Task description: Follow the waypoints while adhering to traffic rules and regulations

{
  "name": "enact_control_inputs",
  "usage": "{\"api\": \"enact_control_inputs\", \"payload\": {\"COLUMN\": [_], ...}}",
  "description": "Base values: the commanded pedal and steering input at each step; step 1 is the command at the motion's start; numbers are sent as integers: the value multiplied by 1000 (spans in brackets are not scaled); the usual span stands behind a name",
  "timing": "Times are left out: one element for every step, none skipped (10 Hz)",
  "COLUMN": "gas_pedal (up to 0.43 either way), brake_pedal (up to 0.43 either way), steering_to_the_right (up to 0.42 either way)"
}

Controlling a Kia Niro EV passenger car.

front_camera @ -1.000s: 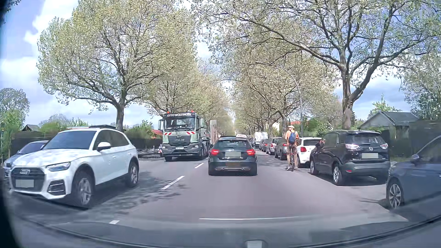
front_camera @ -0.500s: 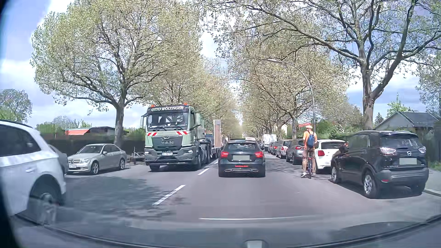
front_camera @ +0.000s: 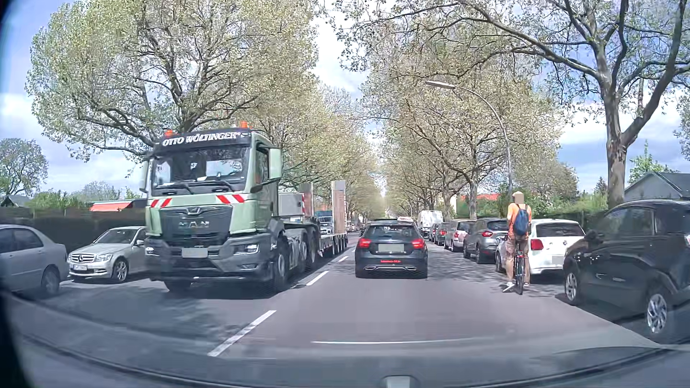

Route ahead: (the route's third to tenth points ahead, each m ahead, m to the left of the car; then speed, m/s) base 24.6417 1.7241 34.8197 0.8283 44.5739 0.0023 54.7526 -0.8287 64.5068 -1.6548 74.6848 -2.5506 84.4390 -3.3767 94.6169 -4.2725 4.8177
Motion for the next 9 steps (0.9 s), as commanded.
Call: {"api": "enact_control_inputs", "payload": {"gas_pedal": [319,299,260,228,228,228,228,220,197], "brake_pedal": [24,18,24,24,24,24,24,24,24], "steering_to_the_right": [-4,-3,1,8,11,13,14,16,20]}}
